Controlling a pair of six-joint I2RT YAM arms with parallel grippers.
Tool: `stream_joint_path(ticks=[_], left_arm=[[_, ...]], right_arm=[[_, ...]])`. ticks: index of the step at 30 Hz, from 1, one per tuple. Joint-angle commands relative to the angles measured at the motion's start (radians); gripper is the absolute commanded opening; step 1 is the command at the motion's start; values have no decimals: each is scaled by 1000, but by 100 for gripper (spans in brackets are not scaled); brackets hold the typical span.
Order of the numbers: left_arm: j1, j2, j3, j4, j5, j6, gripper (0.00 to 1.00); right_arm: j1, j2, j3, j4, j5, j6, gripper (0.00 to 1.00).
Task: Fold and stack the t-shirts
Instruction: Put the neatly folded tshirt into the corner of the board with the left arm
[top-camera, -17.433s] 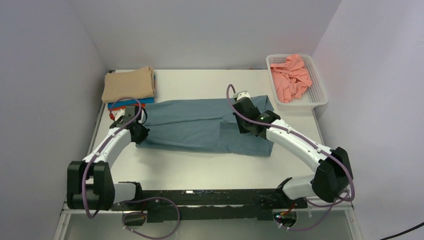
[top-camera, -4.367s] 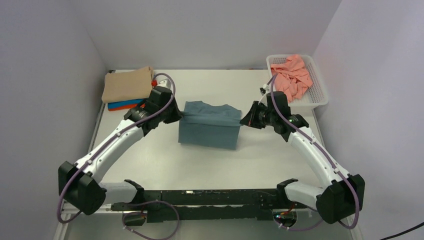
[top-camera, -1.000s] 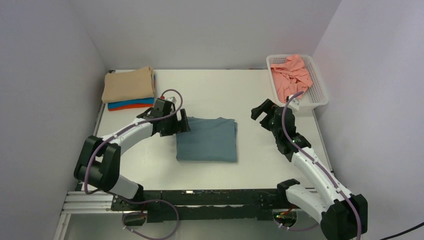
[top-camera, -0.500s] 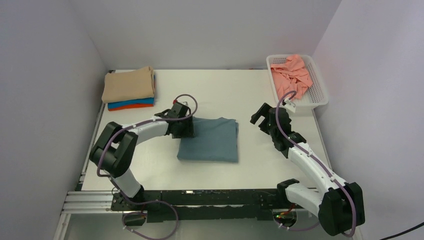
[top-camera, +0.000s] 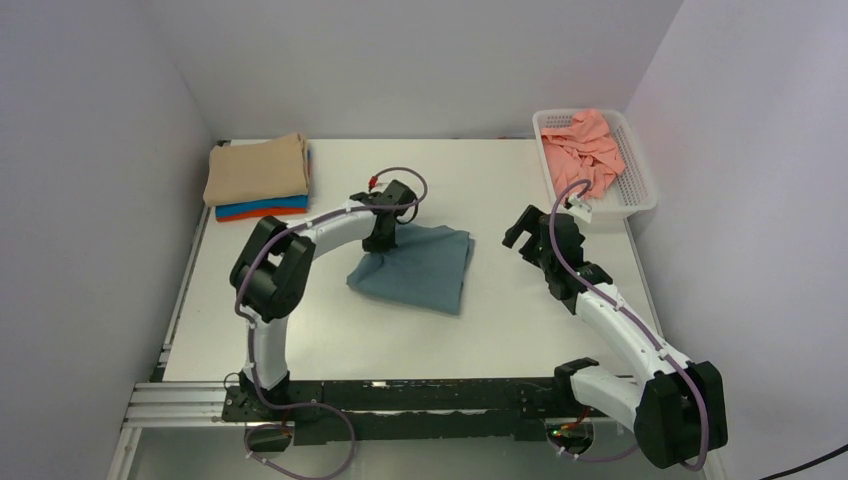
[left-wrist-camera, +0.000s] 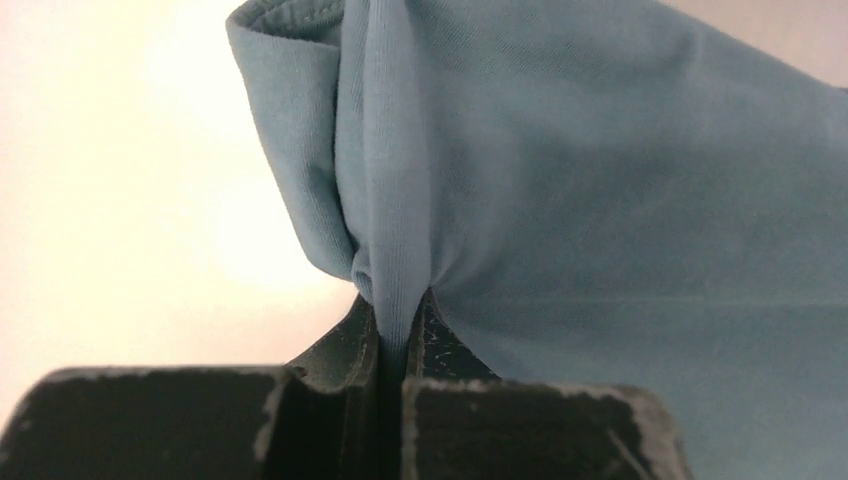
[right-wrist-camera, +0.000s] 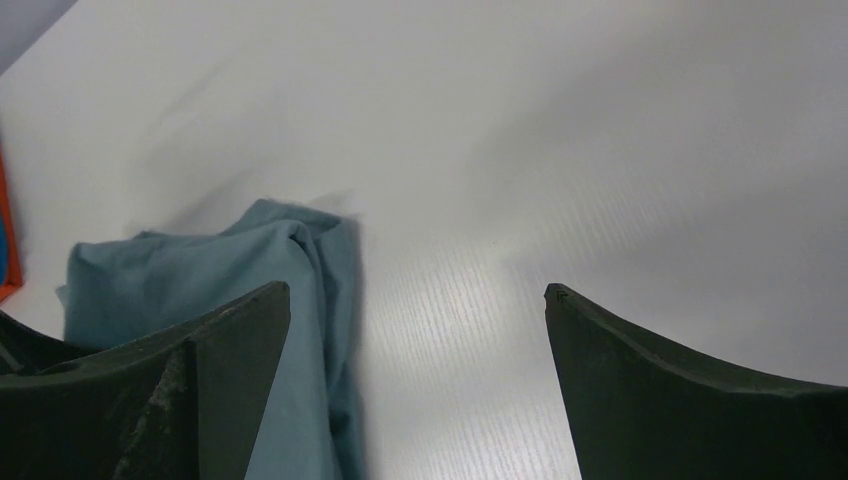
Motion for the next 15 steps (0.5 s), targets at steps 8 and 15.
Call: stream_joint_path(ticks=[8,15], left_arm=[[122,96,302,40,-514,471,0],[256,94,340,303,-494,813,0]], right_arm=[[-7,-5,5,84,27,-107,100],[-7,-1,7,90,58,-137,100]])
